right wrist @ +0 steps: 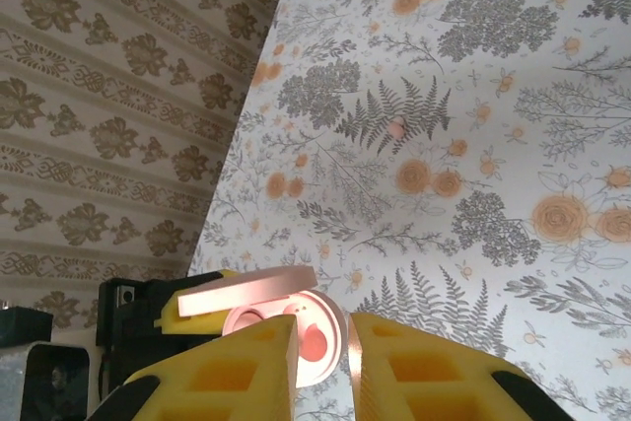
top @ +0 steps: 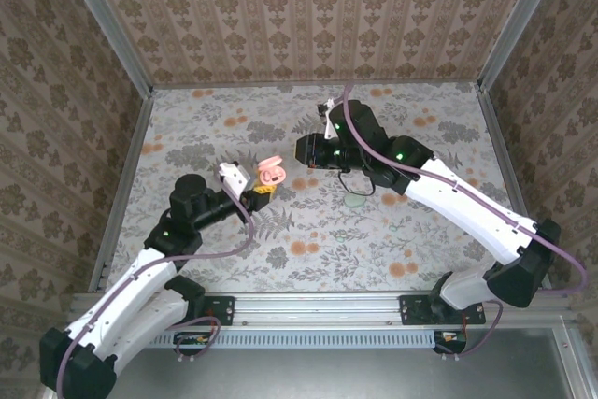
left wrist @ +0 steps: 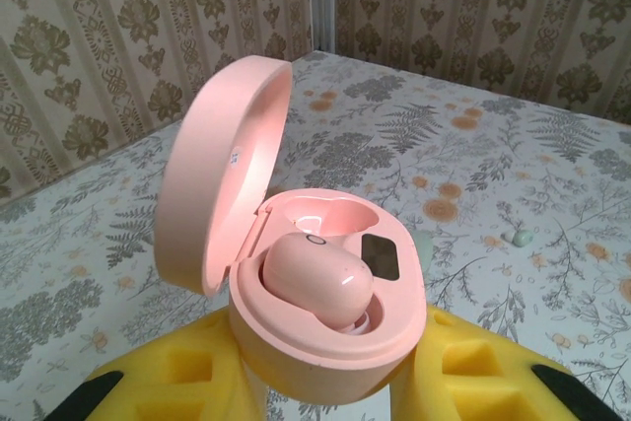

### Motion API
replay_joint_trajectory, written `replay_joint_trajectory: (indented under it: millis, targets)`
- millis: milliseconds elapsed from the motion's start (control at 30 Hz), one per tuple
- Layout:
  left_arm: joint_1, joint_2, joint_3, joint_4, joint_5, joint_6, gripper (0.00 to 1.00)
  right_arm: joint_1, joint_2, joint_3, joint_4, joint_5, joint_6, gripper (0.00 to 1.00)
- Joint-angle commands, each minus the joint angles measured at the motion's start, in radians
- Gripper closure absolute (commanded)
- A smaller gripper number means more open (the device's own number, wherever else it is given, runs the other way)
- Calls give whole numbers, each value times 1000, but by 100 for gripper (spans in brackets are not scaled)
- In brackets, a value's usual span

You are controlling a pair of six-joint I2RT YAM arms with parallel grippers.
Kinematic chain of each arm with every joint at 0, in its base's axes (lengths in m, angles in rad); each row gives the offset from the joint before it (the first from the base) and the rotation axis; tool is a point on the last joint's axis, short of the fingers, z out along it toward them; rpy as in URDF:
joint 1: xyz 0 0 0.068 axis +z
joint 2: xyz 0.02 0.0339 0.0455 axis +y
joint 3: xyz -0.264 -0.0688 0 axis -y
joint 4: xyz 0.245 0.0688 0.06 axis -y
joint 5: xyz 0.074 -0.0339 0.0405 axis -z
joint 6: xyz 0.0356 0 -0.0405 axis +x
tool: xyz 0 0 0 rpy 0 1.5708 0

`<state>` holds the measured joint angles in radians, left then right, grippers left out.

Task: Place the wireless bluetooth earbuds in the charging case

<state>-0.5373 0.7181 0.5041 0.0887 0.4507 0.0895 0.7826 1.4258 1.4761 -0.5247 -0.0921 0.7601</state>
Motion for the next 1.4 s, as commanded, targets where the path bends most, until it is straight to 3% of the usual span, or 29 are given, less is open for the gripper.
replay_joint_trajectory:
  millis: [0, 200, 367, 467, 667, 867, 1133, 1367]
  targets:
    - [-4, -39, 22, -41, -48, 45, 96, 3, 33, 31, 19, -45, 5, 79]
    - [2, -43, 24, -54, -76, 43, 98, 54, 77, 48, 1, -44, -16, 74]
    - [31, -43, 14, -52, -87, -36, 100, 56, 80, 26, 21, -29, 2, 70]
    - [74, -59, 10, -76, -93, -112, 100, 39, 89, 32, 22, 5, -6, 69]
    - [248, -134, 28, -167, -75, -259, 100, -5, 217, 69, 75, 13, -27, 69]
    - [341, -192, 72, -278, -32, -296, 100, 20, 513, 306, 82, -12, -136, 68]
    - [349, -246, 126, -405, -37, -278, 100, 71, 928, 714, 30, 21, -246, 65]
    - [350, -282, 137, -464, -36, -271, 100, 89, 1180, 1008, -33, 60, -298, 62]
